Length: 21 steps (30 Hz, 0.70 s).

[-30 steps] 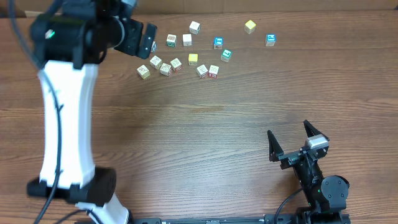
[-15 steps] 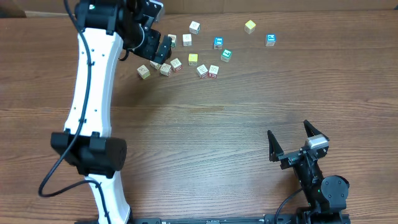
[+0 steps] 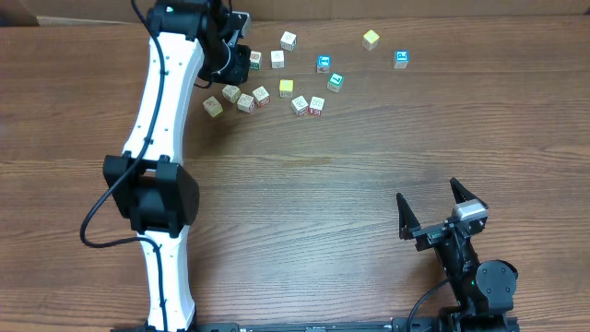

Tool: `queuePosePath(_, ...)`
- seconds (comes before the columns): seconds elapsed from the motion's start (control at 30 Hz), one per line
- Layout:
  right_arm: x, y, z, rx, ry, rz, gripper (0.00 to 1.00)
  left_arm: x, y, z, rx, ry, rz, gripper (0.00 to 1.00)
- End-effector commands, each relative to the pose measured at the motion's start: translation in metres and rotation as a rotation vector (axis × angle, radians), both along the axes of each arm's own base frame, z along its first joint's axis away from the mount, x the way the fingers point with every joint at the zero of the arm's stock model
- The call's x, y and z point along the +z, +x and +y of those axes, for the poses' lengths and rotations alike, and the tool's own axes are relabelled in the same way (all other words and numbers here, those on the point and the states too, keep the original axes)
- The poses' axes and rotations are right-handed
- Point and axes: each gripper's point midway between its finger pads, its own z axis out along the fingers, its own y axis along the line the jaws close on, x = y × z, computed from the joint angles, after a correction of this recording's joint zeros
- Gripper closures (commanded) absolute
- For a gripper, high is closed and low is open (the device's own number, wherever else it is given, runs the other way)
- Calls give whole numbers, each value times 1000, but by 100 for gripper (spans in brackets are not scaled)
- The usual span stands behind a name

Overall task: Form a circle
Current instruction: 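Raise the left arm and reach toward the block cluster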

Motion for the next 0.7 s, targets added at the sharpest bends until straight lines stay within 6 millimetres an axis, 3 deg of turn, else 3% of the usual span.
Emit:
queuePosePath(0.0,-1,0,0,0,6,-4,0,-25,17,6,201,-19,47,76)
queuePosePath(0.13,-1,0,0,0,6,-4,0,-47,24,4,250,-27,74,61)
queuePosePath(0.4,-1,0,0,0,6,-4,0,-97,19,-11,185,12,154,57)
queuePosePath(0.67,-1,0,0,0,6,-4,0,-110,19,-7,161,154,132,49)
